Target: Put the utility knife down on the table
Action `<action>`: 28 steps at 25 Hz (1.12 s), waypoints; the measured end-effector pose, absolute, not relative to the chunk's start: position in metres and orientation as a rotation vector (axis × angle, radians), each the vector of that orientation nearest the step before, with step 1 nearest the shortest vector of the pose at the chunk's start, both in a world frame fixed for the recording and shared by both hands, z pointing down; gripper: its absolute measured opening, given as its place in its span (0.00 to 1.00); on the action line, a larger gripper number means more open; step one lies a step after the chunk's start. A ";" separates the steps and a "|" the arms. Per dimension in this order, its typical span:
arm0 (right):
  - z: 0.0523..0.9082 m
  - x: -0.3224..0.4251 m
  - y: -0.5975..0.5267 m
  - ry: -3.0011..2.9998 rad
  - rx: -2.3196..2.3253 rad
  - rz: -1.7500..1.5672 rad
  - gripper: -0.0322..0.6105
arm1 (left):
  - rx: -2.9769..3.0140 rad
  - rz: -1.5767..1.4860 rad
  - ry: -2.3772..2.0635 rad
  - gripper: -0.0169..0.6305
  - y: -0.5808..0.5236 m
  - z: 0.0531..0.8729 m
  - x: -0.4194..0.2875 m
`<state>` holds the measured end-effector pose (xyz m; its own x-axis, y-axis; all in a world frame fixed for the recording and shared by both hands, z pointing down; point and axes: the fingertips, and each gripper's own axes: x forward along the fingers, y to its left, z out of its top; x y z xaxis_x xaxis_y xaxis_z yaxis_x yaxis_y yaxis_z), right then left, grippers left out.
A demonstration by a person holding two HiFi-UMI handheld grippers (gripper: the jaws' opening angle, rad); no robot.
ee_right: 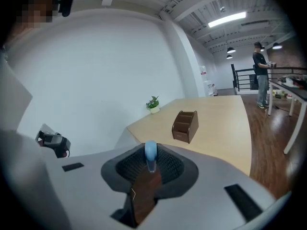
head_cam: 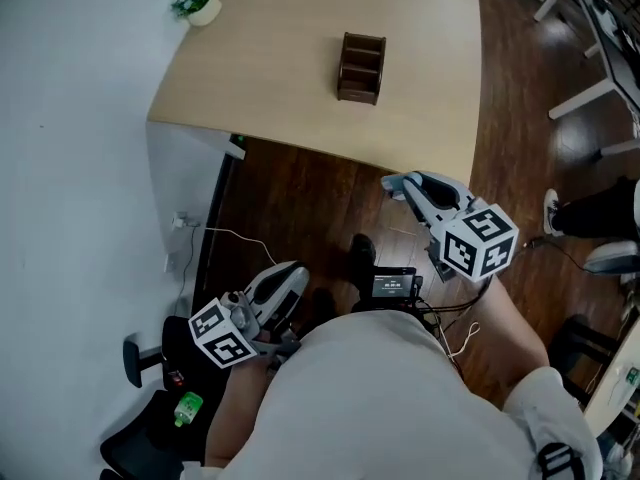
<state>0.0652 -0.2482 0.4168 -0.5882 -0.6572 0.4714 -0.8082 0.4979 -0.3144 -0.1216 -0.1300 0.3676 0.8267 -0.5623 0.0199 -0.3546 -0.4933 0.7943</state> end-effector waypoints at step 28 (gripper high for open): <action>0.500 0.005 -0.495 -2.403 0.835 0.017 0.16 | 2.037 -0.300 -0.956 0.03 -0.207 0.370 -0.120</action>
